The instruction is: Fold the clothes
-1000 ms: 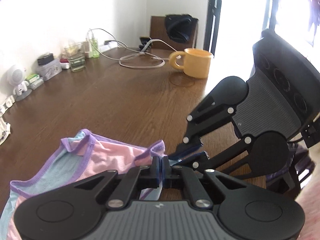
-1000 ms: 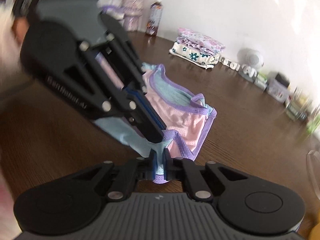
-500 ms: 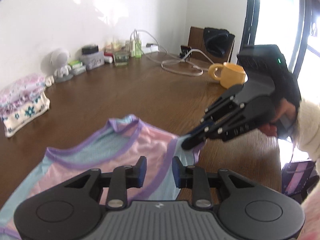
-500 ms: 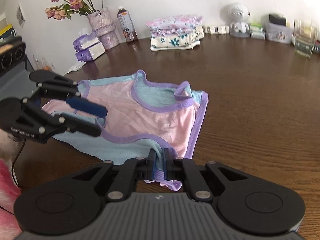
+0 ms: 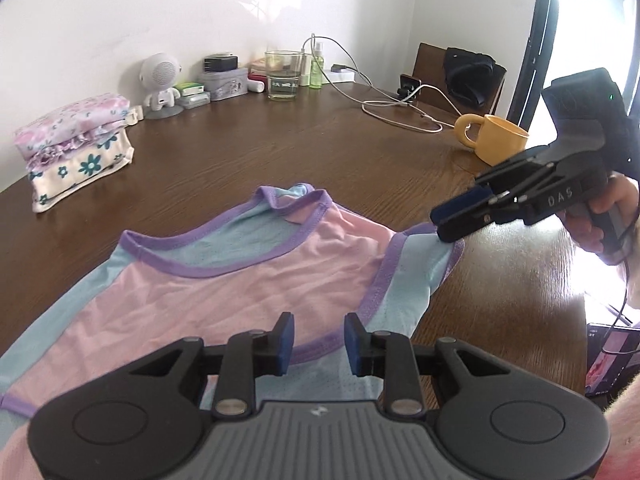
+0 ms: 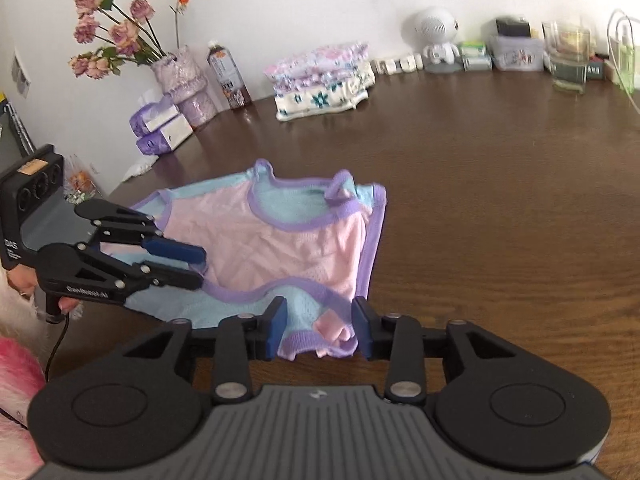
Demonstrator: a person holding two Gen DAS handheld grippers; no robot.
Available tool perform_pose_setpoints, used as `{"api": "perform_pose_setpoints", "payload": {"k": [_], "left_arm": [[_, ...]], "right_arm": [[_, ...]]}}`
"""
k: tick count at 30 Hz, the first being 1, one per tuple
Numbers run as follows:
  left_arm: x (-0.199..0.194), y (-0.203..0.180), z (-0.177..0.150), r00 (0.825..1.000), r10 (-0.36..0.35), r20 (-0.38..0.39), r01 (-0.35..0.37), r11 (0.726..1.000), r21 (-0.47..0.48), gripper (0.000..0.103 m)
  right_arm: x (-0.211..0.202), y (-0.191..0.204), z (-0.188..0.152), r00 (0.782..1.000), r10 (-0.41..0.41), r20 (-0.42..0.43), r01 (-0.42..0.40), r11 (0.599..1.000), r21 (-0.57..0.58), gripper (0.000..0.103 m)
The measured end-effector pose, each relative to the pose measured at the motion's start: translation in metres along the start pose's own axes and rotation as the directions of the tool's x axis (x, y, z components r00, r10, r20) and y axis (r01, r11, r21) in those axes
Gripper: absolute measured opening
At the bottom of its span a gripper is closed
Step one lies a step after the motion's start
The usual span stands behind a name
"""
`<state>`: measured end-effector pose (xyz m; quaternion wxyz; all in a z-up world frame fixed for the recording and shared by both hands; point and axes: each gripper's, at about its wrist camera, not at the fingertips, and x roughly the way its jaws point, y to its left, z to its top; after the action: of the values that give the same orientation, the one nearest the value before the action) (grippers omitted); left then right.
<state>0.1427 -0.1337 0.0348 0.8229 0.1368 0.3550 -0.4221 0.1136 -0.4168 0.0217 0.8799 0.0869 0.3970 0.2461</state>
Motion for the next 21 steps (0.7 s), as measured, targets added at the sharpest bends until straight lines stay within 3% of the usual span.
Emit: {"api": "perform_pose_setpoints", "payload": {"k": [6, 8, 10, 17, 21], "left_arm": [[-0.003, 0.001, -0.001, 1.0, 0.004, 0.002, -0.004, 1.0, -0.006, 0.026], [-0.004, 0.0, -0.002, 1.0, 0.006, 0.004, -0.006, 1.0, -0.007, 0.026], [-0.006, 0.001, -0.003, 1.0, 0.009, 0.007, -0.009, 1.0, -0.01, 0.026], [-0.015, 0.009, -0.008, 0.999, 0.031, 0.019, -0.03, 0.999, -0.04, 0.027], [-0.019, 0.017, -0.013, 0.999, 0.052, 0.013, -0.051, 0.997, -0.065, 0.027]], "right_arm": [[0.017, 0.003, 0.003, 0.999, 0.016, -0.037, -0.016, 1.0, -0.011, 0.038], [0.022, 0.005, 0.005, 0.998, 0.034, -0.05, -0.035, 0.999, -0.022, 0.019], [0.026, 0.003, 0.007, 0.997, 0.057, -0.059, -0.057, 0.998, -0.004, 0.013], [0.027, -0.011, 0.007, 0.997, 0.069, -0.042, -0.066, 0.995, 0.075, 0.017], [0.014, -0.012, 0.007, 0.999, 0.035, -0.003, -0.035, 0.996, 0.08, 0.023]]}}
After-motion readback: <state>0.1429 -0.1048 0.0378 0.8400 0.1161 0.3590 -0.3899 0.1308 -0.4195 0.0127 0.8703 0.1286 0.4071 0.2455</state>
